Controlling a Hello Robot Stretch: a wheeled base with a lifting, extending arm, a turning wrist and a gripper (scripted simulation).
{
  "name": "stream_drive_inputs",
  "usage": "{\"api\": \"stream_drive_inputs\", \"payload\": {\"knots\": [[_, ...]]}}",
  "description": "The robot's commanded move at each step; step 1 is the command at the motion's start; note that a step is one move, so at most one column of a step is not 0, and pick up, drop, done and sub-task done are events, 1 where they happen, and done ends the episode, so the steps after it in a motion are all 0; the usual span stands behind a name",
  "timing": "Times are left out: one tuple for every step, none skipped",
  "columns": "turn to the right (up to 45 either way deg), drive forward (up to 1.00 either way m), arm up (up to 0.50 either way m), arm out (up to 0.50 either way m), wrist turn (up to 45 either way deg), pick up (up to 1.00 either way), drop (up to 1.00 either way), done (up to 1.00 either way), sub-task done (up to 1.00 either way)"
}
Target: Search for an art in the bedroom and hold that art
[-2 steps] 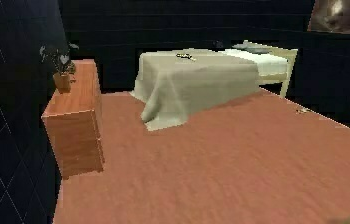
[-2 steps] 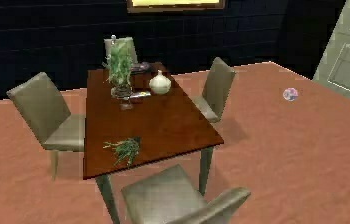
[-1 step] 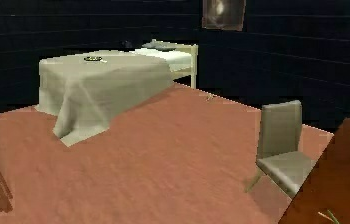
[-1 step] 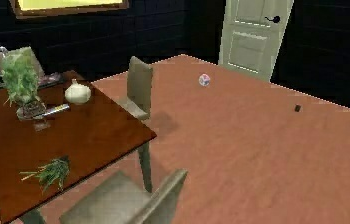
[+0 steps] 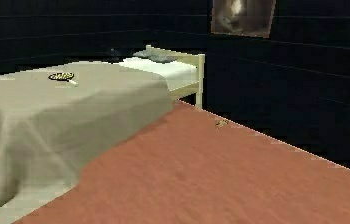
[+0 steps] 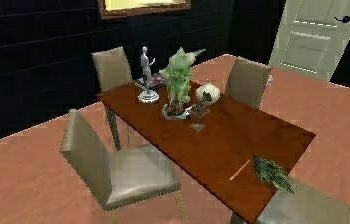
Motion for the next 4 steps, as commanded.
{"api": "stream_drive_inputs", "payload": {"knots": [[0.0, 0.65, 0.00, 0.00, 0.0, 0.00, 0.00, 0.00, 0.00], [45.0, 0.00, 0.00, 0.00, 0.0, 0.00, 0.00, 0.00, 0.00], [0.0, 0.65, 0.00, 0.00, 0.0, 0.00, 0.00, 0.00, 0.00], [36.0, 0.00, 0.00, 0.00, 0.0, 0.00, 0.00, 0.00, 0.00]]}}
